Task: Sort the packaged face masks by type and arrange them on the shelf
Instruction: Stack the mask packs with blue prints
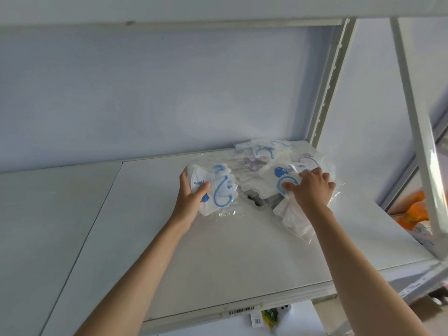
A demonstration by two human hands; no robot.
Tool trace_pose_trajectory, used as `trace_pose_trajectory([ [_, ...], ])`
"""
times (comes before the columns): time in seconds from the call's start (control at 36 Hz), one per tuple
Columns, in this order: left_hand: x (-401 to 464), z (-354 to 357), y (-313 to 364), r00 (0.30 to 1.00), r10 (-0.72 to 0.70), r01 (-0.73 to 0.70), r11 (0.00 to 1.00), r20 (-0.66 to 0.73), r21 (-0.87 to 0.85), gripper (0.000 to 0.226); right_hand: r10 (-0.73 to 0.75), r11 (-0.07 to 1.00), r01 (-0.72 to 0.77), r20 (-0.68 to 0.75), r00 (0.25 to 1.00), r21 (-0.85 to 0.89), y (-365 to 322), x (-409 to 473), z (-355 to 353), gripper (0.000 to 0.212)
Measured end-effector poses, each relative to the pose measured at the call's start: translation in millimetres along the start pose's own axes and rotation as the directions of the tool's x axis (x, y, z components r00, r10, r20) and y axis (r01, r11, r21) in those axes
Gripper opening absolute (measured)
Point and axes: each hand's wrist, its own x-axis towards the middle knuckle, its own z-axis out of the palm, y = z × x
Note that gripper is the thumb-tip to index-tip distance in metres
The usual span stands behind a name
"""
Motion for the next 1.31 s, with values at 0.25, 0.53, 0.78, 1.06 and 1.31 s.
trace_pose_trajectory([
  [0.25, 4.3, -2.0, 4.3, 1.000, -0.014, 0.013, 0.999, 0.007, 0.031, 0.059, -0.225, 0.688, 0.199, -0.056, 0.973, 0.698, -23.8, -15.2, -19.0, 0.054],
  [0.53, -1.8, -2.1, 16.5, 0.990, -0.042, 0.045, 0.999, 0.137, -0.020, 0.048, -0.712, 0.683, 0.546, 0.277, 0.645, 0.485, -80.8, -26.1, -24.1, 0.077],
  [0.78, -9.9, -5.3, 6.3, 0.999, -0.011, 0.013, 0.999, 0.037, -0.039, 0.066, -0.389, 0.724, 0.246, 0.087, 0.917, 0.644, -99.4, -43.2, 0.5, 0.077],
  [1.06, -7.6, -0.8, 4.3, 0.999, -0.030, 0.035, 0.991, 0.038, -0.130, 0.065, -0.309, 0.447, -0.226, 0.387, 0.869, 0.865, -126.5, -81.6, 12.7, 0.033],
  [1.31, -4.2, -6.9, 2.2, 0.998, 0.043, -0.045, 0.998, -0.055, -0.038, 0.053, -0.082, 0.909, 0.078, -0.008, 0.997, 0.409, -28.9, -13.9, -4.2, 0.047],
])
